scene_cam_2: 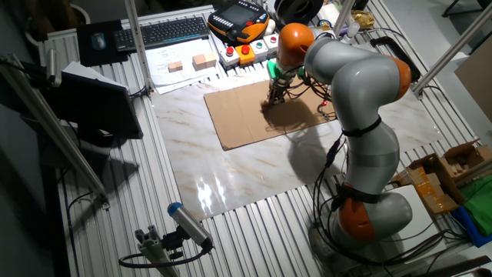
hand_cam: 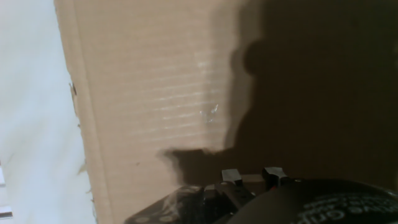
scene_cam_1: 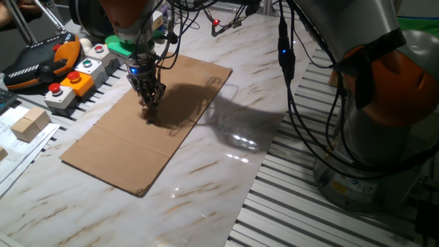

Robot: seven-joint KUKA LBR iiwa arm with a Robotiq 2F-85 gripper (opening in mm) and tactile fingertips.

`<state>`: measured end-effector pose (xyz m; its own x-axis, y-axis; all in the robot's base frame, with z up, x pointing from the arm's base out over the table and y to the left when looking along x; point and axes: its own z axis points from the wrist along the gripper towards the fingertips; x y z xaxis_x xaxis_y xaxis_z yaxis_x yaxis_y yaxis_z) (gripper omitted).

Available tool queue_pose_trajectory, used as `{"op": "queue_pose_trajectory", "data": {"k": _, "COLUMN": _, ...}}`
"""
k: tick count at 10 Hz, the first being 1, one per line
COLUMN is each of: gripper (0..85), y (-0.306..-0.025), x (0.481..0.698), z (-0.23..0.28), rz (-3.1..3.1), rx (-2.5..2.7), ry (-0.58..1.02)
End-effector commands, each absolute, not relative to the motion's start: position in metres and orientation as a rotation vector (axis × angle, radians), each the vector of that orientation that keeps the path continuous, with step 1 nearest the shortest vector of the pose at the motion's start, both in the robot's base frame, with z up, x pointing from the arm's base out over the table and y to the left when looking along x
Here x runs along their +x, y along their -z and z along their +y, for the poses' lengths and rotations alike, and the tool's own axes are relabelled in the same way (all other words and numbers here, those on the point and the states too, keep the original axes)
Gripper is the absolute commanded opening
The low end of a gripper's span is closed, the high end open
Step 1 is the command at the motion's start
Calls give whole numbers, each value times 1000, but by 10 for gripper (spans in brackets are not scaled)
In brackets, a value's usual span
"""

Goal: Use the gripper to push the small block from left to right

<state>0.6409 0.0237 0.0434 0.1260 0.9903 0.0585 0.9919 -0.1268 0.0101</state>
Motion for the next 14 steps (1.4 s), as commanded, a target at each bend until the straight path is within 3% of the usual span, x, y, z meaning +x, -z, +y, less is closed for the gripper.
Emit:
{"op": "queue_pose_trajectory", "data": {"k": 1, "gripper": 10, "y": -43, "x": 641, "z": 25, "rz": -2049, "rx": -2338, "ry": 78}}
{"op": "queue_pose_trajectory", "data": {"k": 14, "gripper": 10, "y": -43, "x": 641, "z": 25, "rz": -1986, "rx": -2428, "ry": 77}}
